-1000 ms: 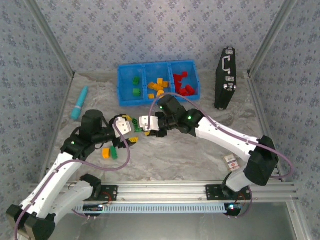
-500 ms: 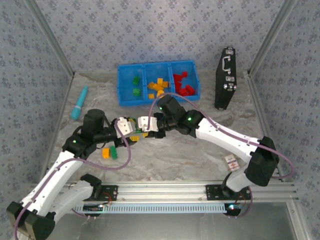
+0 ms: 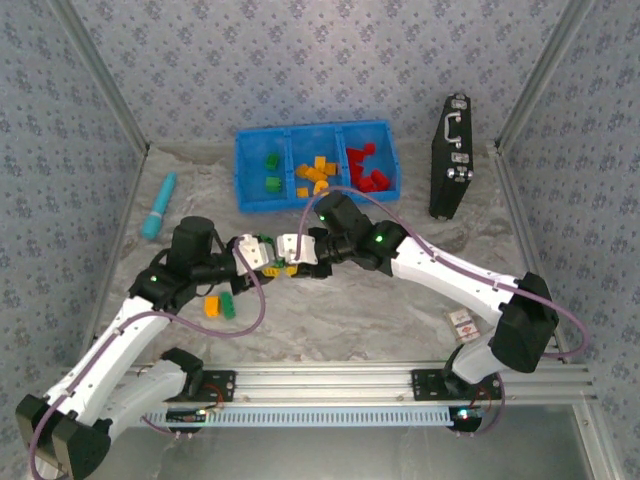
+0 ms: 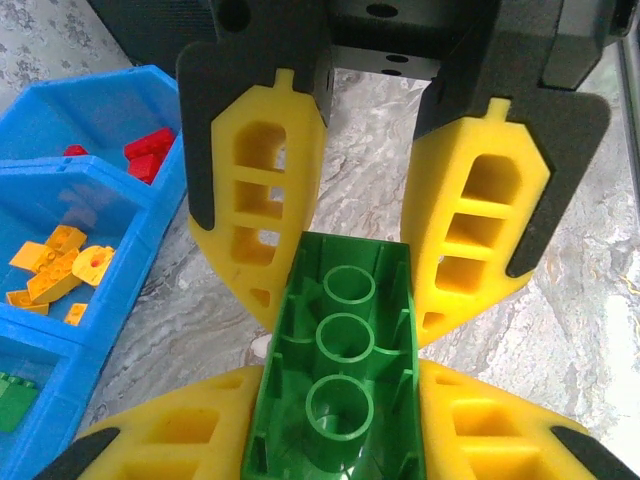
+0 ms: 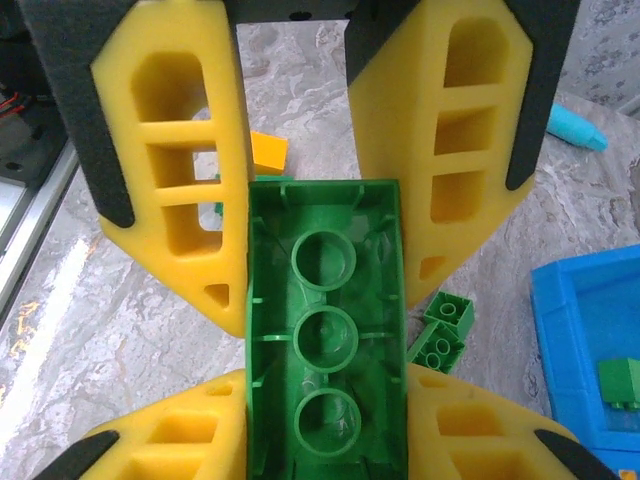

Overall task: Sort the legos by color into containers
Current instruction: Place the lego in the container.

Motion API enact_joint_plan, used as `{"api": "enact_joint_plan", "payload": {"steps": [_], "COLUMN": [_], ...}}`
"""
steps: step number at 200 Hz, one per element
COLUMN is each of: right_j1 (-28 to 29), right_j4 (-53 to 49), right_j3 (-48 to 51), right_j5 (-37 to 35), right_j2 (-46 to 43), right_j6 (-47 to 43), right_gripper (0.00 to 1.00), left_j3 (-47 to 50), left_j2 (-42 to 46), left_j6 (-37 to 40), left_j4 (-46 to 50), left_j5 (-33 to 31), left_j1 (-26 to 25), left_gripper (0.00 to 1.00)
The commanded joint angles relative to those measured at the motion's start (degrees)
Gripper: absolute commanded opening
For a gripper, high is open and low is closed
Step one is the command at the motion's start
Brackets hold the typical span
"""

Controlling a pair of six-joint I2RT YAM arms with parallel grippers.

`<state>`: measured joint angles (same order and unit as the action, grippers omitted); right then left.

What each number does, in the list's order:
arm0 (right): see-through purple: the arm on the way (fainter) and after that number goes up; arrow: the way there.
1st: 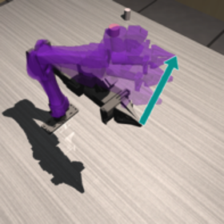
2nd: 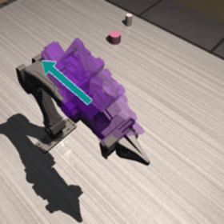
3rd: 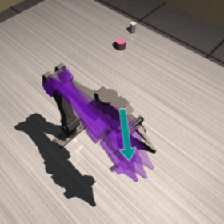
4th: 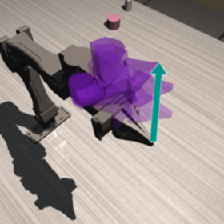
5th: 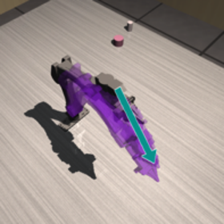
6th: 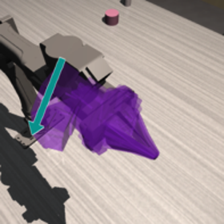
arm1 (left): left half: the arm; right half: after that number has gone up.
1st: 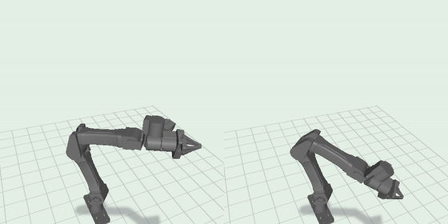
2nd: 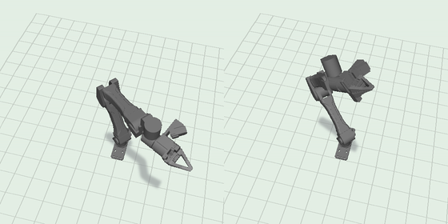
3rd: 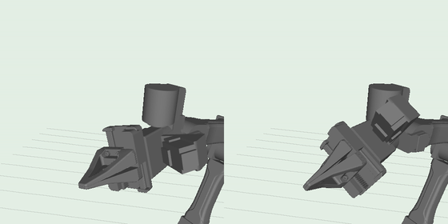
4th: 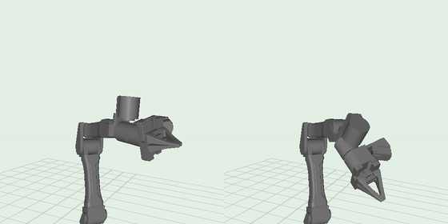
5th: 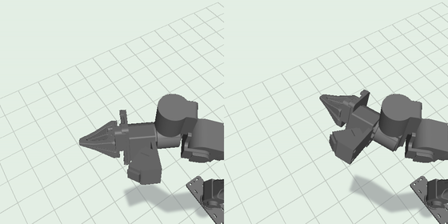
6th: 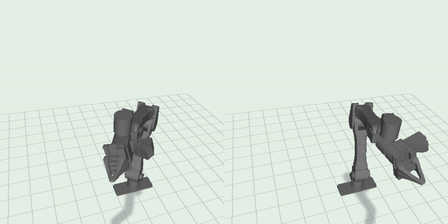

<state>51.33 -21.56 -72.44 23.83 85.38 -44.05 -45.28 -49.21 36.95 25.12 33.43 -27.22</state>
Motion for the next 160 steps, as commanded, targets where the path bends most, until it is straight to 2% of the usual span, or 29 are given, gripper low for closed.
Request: {"api": "enact_joint_plan", "payload": {"steps": [1,17,33,38,41,44,63,81,93,112,139,151,160], "right_j1": [-1.21,-3.14,-5.55,-6.5,-6.95,-7.47,-10.38,-12.31,-13.04,-13.54,-19.99,-21.04,-20.19], "right_j4": [2.86,2.48,2.67,2.92,3.12,3.29,1.87,-0.01,2.11,7.14,7.56,4.88,4.95], "right_j3": [0.3,0.42,1.28,1.65,1.87,2.09,1.01,0.92,3.13,8.18,8.61,7.72,8.29], "right_j5": [-2.06,-2.17,-2.36,-2.45,-2.62,-2.98,-6.6,-7.17,-7.64,-13.7,-6.62,-0.63,-1.88], "right_j2": [-1.62,-3.07,-5.2,-6.02,-6.45,-6.8,-8.23,-10.7,-13.26,-15.84,-12.74,-10.73,-10.08], "right_j6": [4.4,5.96,7.54,8.21,8.7,9.48,16.08,16.79,17.5,22.81,34.07,31.04,29.99], "right_gripper": [0.39,0.54,0.73,0.84,0.96,0.99,1.0,1.0,1.0,0.99,0.99,1.0,1.0], "left_j3": [-1.38,-0.63,-0.42,-0.56,-0.6,-0.66,-1.08,-2.85,-5.78,-11.51,-20.93,-24.79,-27.83], "left_j2": [-0.6,-1.22,-2.77,-3.4,-3.77,-4.11,-6.61,-10.6,-14.65,-22.21,-33.13,-37.6,-40.94], "left_j6": [-2.81,-4.79,-7.17,-7.92,-8.4,-8.77,-10.73,-12.5,-13.36,-15.28,-20.74,-22.96,-23.91], "left_j4": [-4.64,-7.8,-11.16,-12.13,-12.77,-13.21,-17.77,-21.28,-21.52,-21.52,-21.76,-21.66,-21.11], "left_j5": [-3.3,-6.11,-8.35,-8.89,-9.28,-9.67,-11.48,-12.41,-13.62,-15.76,-22.77,-26.57,-27.95], "left_j1": [-0.46,-0.14,0.61,0.97,1.21,1.47,3.32,6.0,7.48,8.97,9.19,9.21,9.28], "left_gripper": [0.18,0.16,0.14,0.14,0.14,0.14,0.12,0.12,0.11,0.11,0.1,0.1,0.1]}}
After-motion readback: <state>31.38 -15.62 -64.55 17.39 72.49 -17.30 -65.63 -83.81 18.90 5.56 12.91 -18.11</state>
